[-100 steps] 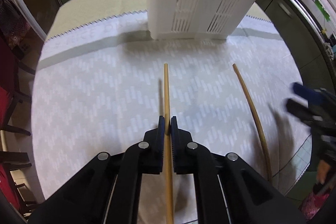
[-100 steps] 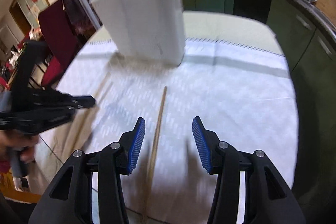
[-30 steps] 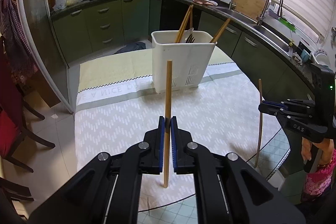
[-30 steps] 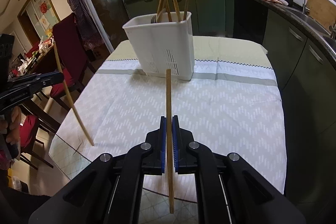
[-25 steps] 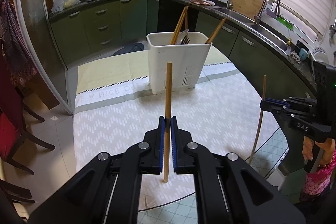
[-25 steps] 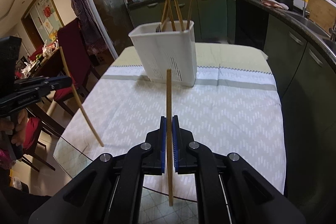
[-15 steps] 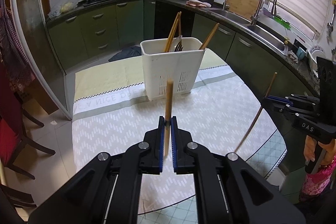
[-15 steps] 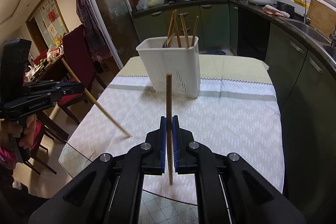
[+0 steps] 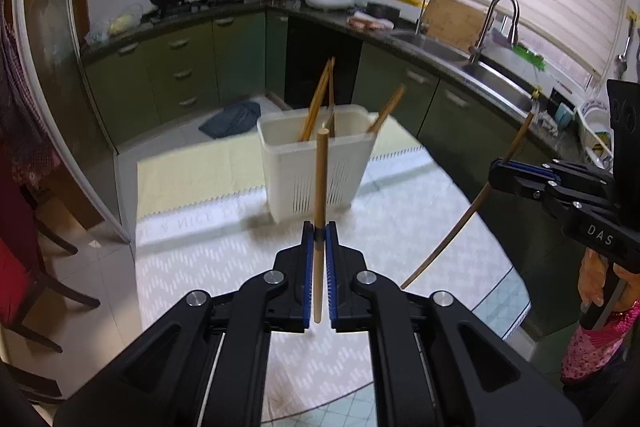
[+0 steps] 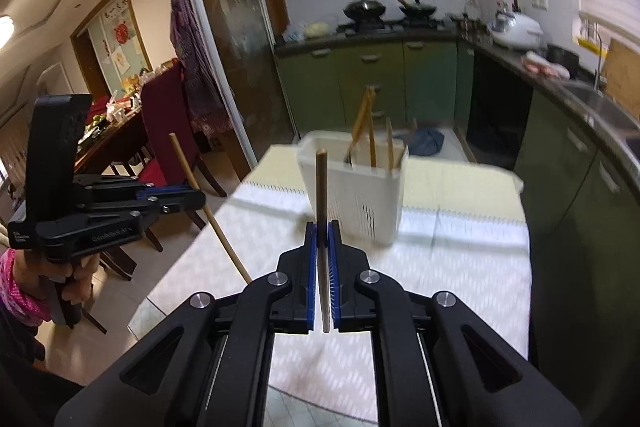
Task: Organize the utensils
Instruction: 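Lift both held chopsticks up toward the white holder, then drop the chopstick into the holder with the left tool while the right tool drops its chopstick in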
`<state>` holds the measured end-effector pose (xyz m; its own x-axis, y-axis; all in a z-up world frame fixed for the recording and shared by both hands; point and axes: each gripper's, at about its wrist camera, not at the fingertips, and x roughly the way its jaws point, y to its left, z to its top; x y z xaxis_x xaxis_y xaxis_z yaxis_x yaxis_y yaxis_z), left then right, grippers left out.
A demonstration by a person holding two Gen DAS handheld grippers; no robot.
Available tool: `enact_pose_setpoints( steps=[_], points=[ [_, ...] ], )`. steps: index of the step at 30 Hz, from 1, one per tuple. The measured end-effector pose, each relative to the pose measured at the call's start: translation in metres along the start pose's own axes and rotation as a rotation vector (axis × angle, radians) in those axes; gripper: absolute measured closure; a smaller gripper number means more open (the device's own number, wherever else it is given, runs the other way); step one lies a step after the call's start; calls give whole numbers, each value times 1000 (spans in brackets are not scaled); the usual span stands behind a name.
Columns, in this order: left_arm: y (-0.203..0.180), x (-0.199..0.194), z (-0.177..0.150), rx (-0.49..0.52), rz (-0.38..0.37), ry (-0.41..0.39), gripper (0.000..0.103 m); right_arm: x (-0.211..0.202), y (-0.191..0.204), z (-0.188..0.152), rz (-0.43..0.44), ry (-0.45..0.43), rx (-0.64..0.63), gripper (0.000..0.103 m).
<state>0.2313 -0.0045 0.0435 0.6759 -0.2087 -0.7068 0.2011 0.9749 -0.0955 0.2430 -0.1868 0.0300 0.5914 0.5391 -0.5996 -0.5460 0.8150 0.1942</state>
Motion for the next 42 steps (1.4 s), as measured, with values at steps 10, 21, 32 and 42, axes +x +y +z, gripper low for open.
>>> enact_pose_setpoints(
  steps=[10, 21, 32, 42],
  points=[
    [5, -51, 100, -18, 3, -195, 97, -34, 18, 92, -16, -134, -56, 97],
    [20, 2, 164, -27, 28, -246, 97, -2, 3, 165, -69, -189, -28, 97],
    [27, 99, 135, -22, 42, -103, 97, 71, -34, 166, -143, -134, 3, 97],
    [29, 135, 97, -40, 49, -19, 79, 129, -46, 143, -143, -37, 24, 97]
  ],
)
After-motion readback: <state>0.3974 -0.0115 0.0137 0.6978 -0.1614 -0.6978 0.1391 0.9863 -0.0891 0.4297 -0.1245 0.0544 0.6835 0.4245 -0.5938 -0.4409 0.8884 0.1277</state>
